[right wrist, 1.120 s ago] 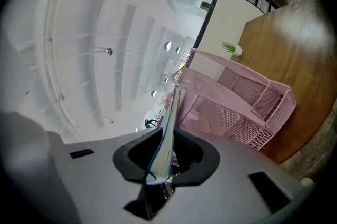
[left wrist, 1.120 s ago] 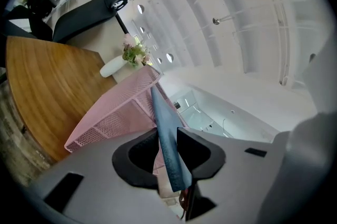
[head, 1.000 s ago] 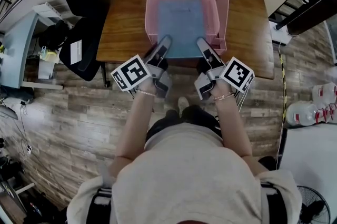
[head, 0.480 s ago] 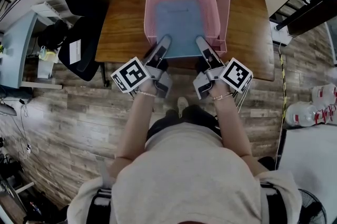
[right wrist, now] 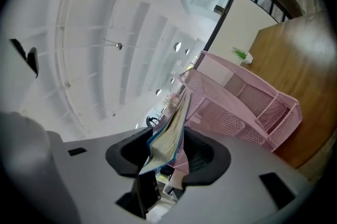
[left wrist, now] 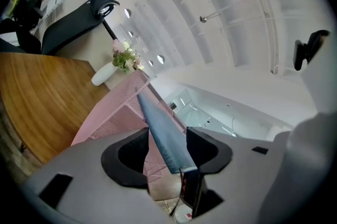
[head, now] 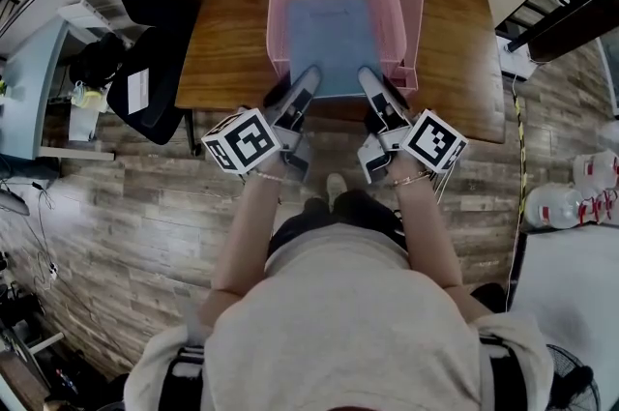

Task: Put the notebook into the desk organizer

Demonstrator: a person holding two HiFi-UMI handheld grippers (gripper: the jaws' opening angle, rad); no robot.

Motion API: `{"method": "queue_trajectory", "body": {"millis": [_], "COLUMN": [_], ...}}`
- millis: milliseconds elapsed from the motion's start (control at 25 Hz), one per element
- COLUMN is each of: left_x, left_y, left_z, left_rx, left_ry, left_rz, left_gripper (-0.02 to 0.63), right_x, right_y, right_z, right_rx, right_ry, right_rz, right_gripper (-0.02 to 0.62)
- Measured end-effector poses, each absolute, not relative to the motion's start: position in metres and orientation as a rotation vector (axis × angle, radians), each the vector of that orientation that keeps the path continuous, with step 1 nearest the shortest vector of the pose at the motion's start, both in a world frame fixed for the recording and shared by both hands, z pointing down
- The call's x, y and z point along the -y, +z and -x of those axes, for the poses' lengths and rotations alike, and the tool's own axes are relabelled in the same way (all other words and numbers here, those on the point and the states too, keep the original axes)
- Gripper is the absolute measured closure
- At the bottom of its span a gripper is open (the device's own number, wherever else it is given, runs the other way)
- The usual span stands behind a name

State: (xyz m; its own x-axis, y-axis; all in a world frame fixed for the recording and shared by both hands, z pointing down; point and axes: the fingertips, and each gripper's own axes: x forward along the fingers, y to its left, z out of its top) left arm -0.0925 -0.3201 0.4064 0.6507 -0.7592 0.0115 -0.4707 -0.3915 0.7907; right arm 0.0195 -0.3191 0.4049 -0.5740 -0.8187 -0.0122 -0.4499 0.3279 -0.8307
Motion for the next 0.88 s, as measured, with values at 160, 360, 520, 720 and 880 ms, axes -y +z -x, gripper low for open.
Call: {"method": "queue_trajectory", "body": {"millis": [160,360,520,720,880], "left_x": [0.308,0.296,0.285,0.273,0.268], "left_y": [0.407,0.404,0.407,0.412,0.413], "left_z": [0.096,0.098,0.102,0.103,0.099], "left_rx": [0.965,0.953,0.968,0.96,0.937], "left_ry": [-0.45,-0.469,-0.467,-0.462,-0.467], "left_rz": [-2.06,-2.059,-2.051,-2.039,-2.032], "left_gripper": [0.382,0.385,0.409,0.437,0.457], "right_x": [0.311,0.298,0.288,0.275,0.271], "right_y": [0.407,0.405,0.407,0.406,0.409], "right_z": [-0.019,-0.016,-0.014,-0.007,-0.009], "right_rx": [-2.158,-2.133,-2.128,-2.113,-2.099], "right_ry": [-1.15,-1.162,-1.171,-1.178,-1.189], "right_rz": [1.133,1.114,1.111,1.078,1.1], "right_gripper": [0.416,0.417,0.422,0.431,0.439]}}
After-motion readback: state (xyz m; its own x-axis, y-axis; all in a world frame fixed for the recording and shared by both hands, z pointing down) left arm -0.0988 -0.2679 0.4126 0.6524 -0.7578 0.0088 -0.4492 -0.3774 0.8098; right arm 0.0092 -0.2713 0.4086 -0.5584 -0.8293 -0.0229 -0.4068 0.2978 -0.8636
